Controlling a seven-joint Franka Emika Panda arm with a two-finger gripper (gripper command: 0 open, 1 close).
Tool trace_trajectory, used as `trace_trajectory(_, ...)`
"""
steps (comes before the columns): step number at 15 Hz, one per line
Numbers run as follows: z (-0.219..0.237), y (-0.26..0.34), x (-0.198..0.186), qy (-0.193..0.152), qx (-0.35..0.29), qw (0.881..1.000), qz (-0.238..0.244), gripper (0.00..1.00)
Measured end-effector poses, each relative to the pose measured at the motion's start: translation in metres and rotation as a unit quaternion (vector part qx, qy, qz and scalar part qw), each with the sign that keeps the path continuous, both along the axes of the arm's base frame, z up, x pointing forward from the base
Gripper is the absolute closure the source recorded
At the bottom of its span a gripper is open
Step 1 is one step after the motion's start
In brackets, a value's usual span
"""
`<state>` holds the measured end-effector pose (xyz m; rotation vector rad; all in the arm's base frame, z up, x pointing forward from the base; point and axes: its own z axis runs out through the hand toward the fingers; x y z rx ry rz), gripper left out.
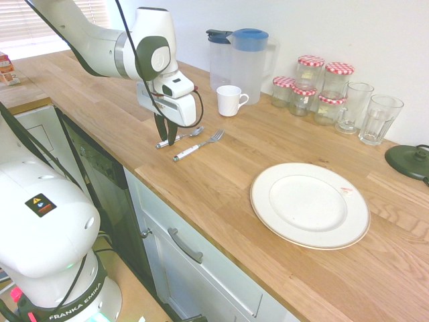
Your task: Put the spoon into the plate
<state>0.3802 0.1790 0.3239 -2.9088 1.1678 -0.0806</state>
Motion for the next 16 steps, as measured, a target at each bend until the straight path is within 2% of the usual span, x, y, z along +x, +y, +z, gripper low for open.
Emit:
trace_trajectory(6,0.002,-0.001,0.002,-0.002,0.001,1.0,-0.003,1.0)
trace_trajectory(8,0.02,-0.003,0.013,-0.018,0.009,1.0,-0.01,1.0)
trace_trajectory(10,0.057,-0.012,0.027,-0.039,0.017,0.999,-0.022,1.0)
trace_trajectory(13,0.097,-0.062,0.038,-0.055,0.021,0.997,-0.053,1.0)
trace_trajectory(16,0.105,-0.149,0.046,-0.052,0.018,0.994,-0.096,1.0)
